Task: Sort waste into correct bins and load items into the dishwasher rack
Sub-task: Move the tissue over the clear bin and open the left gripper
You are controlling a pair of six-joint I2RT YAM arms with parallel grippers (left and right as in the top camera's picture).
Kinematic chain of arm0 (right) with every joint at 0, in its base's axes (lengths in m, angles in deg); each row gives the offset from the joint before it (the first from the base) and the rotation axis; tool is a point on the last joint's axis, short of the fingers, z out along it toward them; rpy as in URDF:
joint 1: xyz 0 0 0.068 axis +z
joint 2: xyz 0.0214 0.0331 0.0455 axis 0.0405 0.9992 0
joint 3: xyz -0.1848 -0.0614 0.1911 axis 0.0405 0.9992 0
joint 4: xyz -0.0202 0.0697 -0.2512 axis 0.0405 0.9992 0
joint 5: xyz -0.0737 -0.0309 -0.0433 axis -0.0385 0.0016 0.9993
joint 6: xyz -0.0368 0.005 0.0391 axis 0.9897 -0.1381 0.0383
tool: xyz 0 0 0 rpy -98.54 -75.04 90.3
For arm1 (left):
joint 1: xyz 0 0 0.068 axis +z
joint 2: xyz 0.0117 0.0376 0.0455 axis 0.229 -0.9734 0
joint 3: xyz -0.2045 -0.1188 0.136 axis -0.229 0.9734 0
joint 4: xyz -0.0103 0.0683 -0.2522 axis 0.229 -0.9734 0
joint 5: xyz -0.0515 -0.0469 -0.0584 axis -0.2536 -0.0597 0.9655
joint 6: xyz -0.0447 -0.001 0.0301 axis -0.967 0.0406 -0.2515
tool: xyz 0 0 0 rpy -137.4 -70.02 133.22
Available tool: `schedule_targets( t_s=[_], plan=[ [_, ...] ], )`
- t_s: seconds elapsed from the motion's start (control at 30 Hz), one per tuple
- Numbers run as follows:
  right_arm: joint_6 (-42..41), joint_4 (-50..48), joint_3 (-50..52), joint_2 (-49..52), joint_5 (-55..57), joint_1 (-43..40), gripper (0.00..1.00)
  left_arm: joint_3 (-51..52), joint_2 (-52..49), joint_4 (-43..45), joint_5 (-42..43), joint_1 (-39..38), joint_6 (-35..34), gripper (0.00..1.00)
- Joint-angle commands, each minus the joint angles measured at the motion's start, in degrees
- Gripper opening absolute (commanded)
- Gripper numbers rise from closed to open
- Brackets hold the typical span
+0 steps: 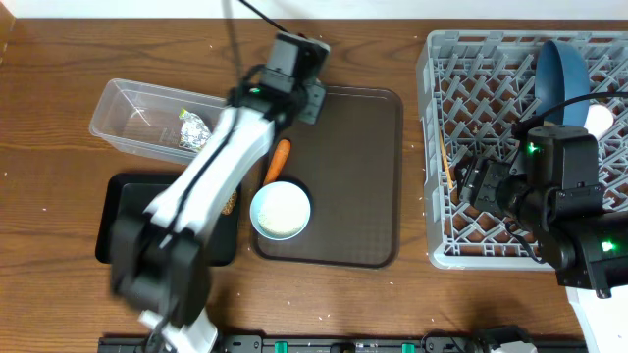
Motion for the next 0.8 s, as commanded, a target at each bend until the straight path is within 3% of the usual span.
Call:
schedule_targets(
  t_s=[0.0,0.1,0.23,0.47,0.5,0.6,0.7,0.77],
  plan=[
    [0.6,0.3,-0.3,0.0,0.6,-0.6,0.74,-0.3,5.7,-6.8,-8.1,2.2,-6.8,0.06],
    [0.6,0.7,-0.3,0.0,0.6,-0.6,0.74,-0.3,7.8,-14.0,-14.1,5.9,-14.0,0.06],
    [0.6,0.8,-0.3,0.0,0.6,-0.6,0.74,-0.2,6.8,-17.2,-13.6,11.1,-21.3,0.06],
    [0.6,0.8,-0.3,0.0,0.6,-0.6,0.74,-0.2,4.2,-20.5,-13.6,15.0,-27.8,0.07],
    [0.6,0.8,-0.3,0.0,0.6,-0.6,0.74,-0.2,4.1,-20.1,-13.8,15.2,-27.8,0.1],
    [0.6,0.8,-0.3,0.0,0.6,-0.6,0.74,-0.2,4.1,-17.4,-13.8,15.5,-27.8,0.35],
    [0.6,1.1,-0.3,0.0,0.6,-0.6,0.74,-1.0,4.9,-18.3,-13.0,15.5,-27.0,0.51],
    [0.6,1.6,-0.3,0.0,0.6,-0.6,0.74,-1.1,6.3,-20.0,-9.7,15.2,-24.7,0.54]
  ],
)
